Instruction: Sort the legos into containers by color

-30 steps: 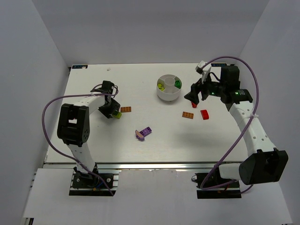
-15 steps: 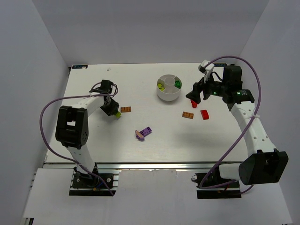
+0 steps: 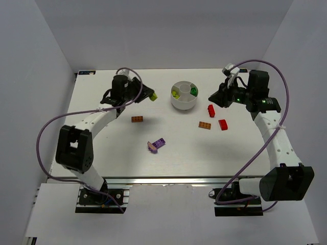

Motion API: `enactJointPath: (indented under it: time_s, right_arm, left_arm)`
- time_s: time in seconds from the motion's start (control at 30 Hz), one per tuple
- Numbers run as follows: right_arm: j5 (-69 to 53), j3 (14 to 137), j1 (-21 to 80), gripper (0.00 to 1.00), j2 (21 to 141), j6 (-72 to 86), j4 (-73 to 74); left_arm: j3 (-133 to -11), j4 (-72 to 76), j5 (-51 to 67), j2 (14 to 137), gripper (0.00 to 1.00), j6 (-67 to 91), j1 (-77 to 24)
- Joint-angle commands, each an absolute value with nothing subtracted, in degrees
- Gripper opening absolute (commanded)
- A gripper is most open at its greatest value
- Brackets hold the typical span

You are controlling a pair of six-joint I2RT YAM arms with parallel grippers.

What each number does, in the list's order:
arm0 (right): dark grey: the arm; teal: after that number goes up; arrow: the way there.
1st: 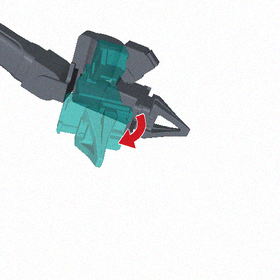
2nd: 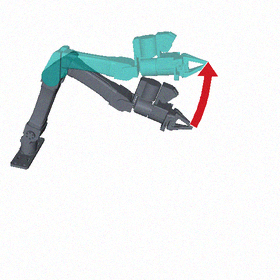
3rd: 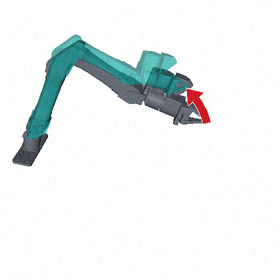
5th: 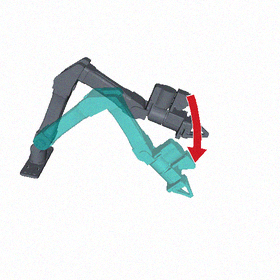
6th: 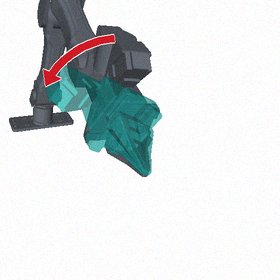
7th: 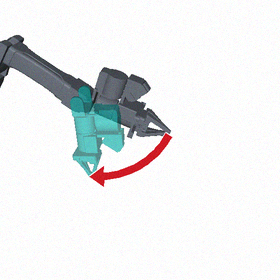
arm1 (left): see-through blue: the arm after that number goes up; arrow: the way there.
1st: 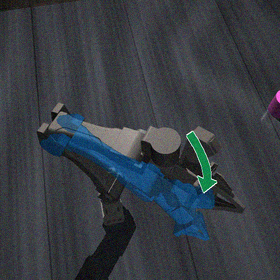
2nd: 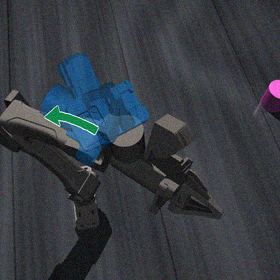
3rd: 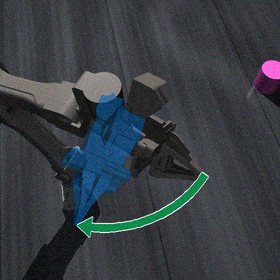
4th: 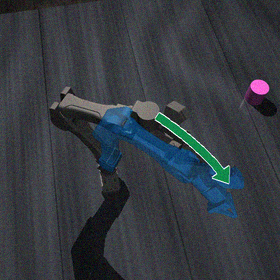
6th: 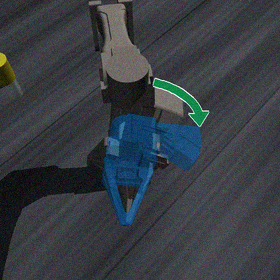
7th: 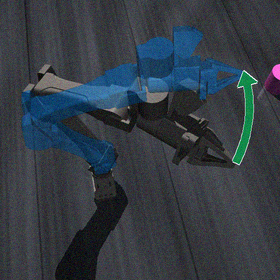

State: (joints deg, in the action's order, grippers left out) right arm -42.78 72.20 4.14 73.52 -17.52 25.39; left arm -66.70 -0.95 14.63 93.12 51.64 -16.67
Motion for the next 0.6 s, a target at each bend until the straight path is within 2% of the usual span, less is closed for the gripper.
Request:
enactJointPath:
  time_s: [0.0,0.23,0.57]
  right_arm:
    - [-45.17,72.6,3.52,0.27,71.54,-15.82,23.2]
    - [-45.26,71.9,2.9,0.32,70.67,-15.64,23.2]
    - [-45.53,70.58,2.29,0.38,70.31,-14.94,22.41]
  left_arm:
    - [-72.4,11.94,23.28,99.46,0.0,49.66,-20.64]
    - [-89.19,14.06,24.78,112.66,0.0,48.43,-24.17]
    - [-99.57,16.0,26.02,124.01,0.03,52.73,-24.17]
